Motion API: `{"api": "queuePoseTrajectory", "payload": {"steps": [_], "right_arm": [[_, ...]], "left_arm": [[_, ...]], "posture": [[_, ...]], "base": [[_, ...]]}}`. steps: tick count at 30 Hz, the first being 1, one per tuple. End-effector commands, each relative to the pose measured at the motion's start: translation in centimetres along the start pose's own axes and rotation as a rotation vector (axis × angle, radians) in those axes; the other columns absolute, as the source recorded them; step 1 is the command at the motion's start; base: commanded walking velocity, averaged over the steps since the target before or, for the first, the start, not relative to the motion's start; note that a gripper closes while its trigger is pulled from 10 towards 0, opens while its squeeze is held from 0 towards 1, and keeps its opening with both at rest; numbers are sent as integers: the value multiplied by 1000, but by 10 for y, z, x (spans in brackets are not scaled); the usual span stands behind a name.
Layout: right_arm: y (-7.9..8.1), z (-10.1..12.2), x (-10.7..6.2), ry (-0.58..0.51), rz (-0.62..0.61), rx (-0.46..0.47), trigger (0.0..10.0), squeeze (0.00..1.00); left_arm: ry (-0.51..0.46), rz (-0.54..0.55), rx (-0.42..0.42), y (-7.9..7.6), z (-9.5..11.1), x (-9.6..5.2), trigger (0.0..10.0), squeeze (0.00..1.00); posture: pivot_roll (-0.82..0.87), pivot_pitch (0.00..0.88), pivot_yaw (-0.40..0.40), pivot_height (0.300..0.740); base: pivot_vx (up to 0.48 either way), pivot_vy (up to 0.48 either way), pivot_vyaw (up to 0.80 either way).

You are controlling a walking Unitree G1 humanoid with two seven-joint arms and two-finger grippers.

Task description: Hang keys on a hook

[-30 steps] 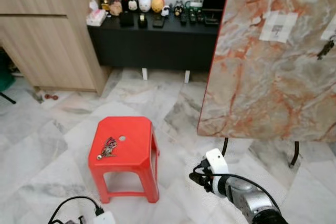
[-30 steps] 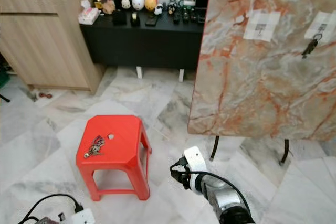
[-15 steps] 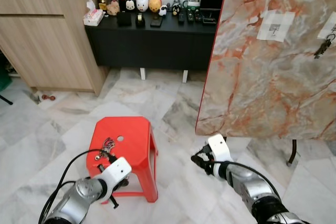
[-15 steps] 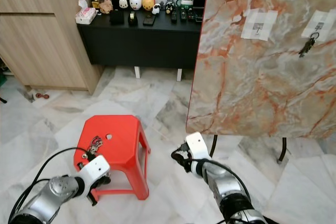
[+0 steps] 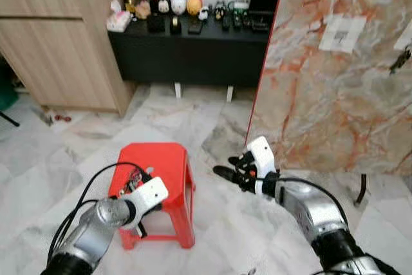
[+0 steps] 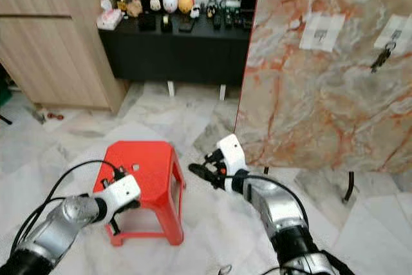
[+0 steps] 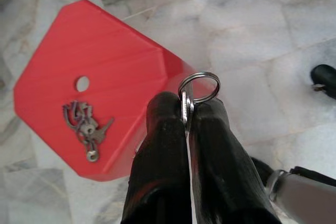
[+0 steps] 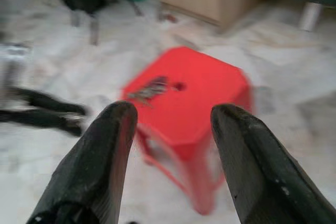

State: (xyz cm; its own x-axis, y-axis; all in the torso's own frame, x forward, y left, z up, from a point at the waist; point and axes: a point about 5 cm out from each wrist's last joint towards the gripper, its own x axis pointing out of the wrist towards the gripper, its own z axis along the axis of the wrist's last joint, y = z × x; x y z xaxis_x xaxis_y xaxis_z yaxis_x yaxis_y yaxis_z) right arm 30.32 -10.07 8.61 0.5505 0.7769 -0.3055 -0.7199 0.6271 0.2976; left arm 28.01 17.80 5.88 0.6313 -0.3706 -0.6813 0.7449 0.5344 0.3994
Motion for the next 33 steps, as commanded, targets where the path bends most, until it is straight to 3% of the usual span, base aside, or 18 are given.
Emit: {"api": "queuePoseTrajectory", "payload": {"steps": [1,8,14,20,26,29,33], "right_arm": [[6,2,-2,-5,50,26,10000,0],[9,1,-4,-12,53,130,10000,0],[11,4,-5,-19,36,109,10000,0],[13,10,-7,-27,28,48,10000,0],[17,16,-10,-28,41,-3,10000,0],[10,11,-11,-20,-4,9,10000,0],[-11,-8,-11,12,-170,60,10000,0]], "left_arm": [[-46,12,23,5,18,-2,10000,0],[-144,41,42,12,50,-6,10000,0],[-229,95,61,18,79,-6,10000,0],[-237,110,63,20,85,-4,10000,0],[-170,107,77,22,70,-4,10000,0],[-149,121,6,22,55,-3,10000,0],[-100,184,-207,18,17,4,10000,0]], "posture": [[58,2,-58,740],[59,0,-60,740],[55,20,-61,740],[51,26,-57,740],[53,35,-51,740],[57,35,-49,740],[56,34,-47,740]], "base": [[0,0,0],[0,0,0],[0,0,0],[0,0,0],[0,0,0],[0,0,0],[0,0,0]]}}
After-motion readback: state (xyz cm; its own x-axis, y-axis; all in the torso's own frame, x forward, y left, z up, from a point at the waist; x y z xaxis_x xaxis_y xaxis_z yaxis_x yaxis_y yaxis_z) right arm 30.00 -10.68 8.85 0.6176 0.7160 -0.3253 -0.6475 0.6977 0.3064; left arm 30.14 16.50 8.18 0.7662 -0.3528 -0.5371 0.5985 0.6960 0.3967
